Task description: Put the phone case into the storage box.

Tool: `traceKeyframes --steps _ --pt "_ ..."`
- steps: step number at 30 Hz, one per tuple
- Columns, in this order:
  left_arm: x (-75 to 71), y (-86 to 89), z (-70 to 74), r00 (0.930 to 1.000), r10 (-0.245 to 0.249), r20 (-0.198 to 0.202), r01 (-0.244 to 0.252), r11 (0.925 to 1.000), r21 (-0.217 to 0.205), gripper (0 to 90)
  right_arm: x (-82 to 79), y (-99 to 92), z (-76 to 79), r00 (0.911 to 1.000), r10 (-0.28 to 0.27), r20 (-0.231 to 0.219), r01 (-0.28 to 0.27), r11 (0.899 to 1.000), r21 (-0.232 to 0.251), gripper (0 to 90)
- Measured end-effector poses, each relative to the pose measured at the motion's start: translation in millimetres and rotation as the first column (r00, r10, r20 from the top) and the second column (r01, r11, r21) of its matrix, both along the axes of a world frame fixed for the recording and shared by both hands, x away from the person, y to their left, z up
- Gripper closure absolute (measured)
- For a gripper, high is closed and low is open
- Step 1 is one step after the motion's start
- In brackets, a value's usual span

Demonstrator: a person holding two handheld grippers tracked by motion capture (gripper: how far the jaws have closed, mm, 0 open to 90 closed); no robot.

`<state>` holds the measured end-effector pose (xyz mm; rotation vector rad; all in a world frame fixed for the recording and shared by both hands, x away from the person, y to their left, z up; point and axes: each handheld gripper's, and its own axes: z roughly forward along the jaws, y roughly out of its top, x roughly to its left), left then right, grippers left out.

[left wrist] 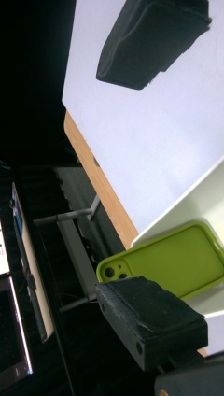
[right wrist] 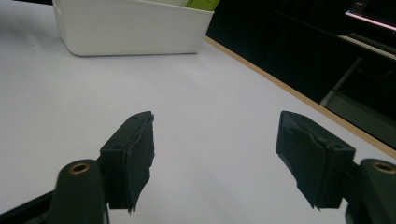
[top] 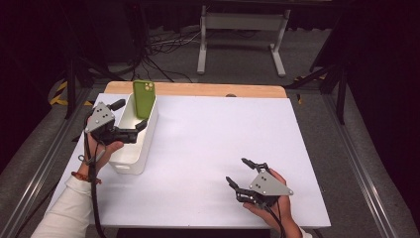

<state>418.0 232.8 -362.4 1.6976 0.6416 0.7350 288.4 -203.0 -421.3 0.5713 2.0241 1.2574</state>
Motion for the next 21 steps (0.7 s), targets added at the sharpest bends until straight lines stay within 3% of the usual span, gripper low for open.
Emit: traceKeyframes --steps 21 --pt "-18.1 -9.9 1.6 0.9970 -0.076 0.017 0.075 0.9969 0.024 3.6 -1.1 0.9 0.4 1.0000 0.002 -0.001 -0.002 1.000 -0.004 28.8"
